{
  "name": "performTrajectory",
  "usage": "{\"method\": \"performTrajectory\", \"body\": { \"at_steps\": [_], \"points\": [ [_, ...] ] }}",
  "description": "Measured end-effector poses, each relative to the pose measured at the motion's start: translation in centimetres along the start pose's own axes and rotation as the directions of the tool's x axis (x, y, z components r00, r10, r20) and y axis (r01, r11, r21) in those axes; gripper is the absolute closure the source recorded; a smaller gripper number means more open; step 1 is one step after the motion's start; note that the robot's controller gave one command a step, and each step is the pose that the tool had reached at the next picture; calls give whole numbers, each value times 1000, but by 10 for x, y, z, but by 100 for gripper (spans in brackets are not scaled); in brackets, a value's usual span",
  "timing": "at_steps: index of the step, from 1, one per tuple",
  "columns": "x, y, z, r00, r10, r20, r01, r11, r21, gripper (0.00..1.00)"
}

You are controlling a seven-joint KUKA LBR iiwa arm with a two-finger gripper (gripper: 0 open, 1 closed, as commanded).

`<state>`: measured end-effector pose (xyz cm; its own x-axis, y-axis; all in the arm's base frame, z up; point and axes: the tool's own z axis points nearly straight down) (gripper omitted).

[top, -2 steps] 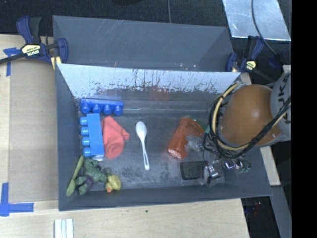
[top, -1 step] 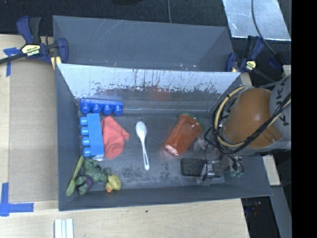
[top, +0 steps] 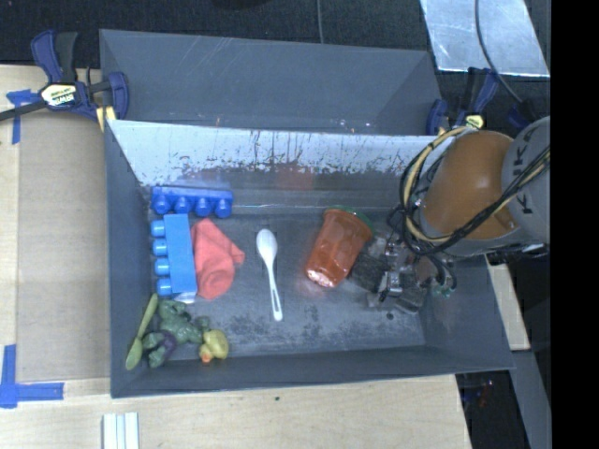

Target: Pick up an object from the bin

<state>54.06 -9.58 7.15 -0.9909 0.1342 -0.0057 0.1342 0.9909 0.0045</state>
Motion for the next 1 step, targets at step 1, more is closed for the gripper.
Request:
{"method": "performTrajectory", "body": {
  "at_steps": [1],
  "points": [
    [0,0,0,1000,0,0,0,1000,0,100]
  ]
}}
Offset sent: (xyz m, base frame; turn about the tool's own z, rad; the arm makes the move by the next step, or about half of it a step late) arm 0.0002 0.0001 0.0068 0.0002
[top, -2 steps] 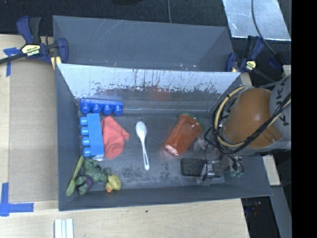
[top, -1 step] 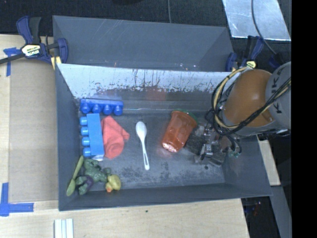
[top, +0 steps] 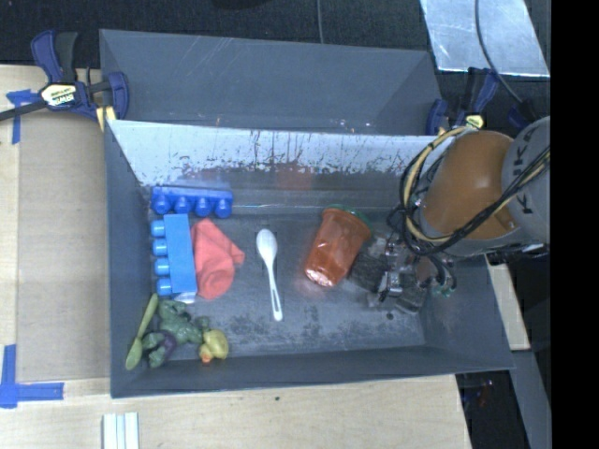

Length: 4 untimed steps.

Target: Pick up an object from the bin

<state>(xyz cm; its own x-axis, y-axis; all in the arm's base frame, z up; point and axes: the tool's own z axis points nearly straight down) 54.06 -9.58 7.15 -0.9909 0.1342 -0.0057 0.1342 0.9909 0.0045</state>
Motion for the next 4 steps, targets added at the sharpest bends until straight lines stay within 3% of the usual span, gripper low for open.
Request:
{"method": "performTrajectory", "body": {
  "at_steps": [2,4],
  "points": [
    [2,0,-18,1000,-1,-6,1,1000,0,100],
    [-1,0,-73,1000,0,4,0,1000,1,100]
  ]
}}
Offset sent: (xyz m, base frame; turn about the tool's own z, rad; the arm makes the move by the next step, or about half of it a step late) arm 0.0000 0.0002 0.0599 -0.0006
